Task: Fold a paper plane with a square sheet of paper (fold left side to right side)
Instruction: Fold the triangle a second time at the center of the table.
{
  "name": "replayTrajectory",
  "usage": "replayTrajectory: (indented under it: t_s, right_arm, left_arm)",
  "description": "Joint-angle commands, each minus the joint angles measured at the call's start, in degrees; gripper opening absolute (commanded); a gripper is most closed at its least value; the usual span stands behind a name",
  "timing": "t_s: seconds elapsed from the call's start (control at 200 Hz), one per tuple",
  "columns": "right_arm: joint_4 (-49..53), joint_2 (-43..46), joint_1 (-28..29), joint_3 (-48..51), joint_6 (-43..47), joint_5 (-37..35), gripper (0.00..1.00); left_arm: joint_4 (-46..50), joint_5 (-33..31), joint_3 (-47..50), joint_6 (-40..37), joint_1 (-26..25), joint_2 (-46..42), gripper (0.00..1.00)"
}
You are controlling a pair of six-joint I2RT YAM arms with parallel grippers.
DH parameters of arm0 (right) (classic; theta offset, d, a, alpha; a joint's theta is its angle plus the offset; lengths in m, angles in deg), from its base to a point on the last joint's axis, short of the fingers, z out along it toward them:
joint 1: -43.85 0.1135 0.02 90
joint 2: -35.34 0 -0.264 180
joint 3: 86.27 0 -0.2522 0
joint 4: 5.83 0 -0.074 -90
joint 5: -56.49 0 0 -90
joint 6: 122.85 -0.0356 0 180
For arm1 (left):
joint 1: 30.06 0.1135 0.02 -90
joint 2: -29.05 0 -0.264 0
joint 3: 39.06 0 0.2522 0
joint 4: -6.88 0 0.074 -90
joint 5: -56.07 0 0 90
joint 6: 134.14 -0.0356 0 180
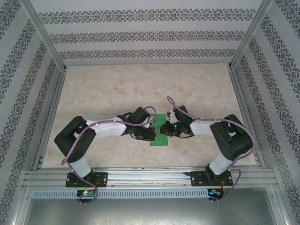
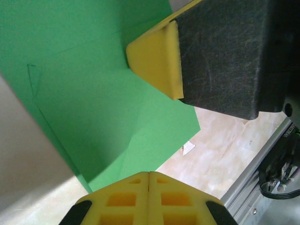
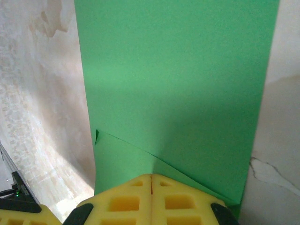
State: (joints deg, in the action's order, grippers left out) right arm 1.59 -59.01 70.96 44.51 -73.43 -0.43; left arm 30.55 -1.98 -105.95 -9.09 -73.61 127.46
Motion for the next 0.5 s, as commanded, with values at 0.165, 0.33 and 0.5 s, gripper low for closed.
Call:
replayTrajectory:
  t_s: [0.165, 0.33, 0.5]
  right_arm:
    - [3.8, -2.4, -0.1, 2.3, 0.9, -2.6, 0.00]
    - [4.2, -2.9, -0.1, 2.1, 1.4, -2.7, 0.00]
    - [5.3, -3.1, -0.5, 1.9, 2.1, -2.9, 0.00]
  left_arm:
    - [-2.7, 2.7, -0.9, 0.7, -0.5, 4.5, 0.00]
    - [-3.7, 2.1, 0.6, 1.0, -0.5, 5.5, 0.00]
    - [-3.6, 1.1, 2.8, 1.1, -0.5, 5.4, 0.00]
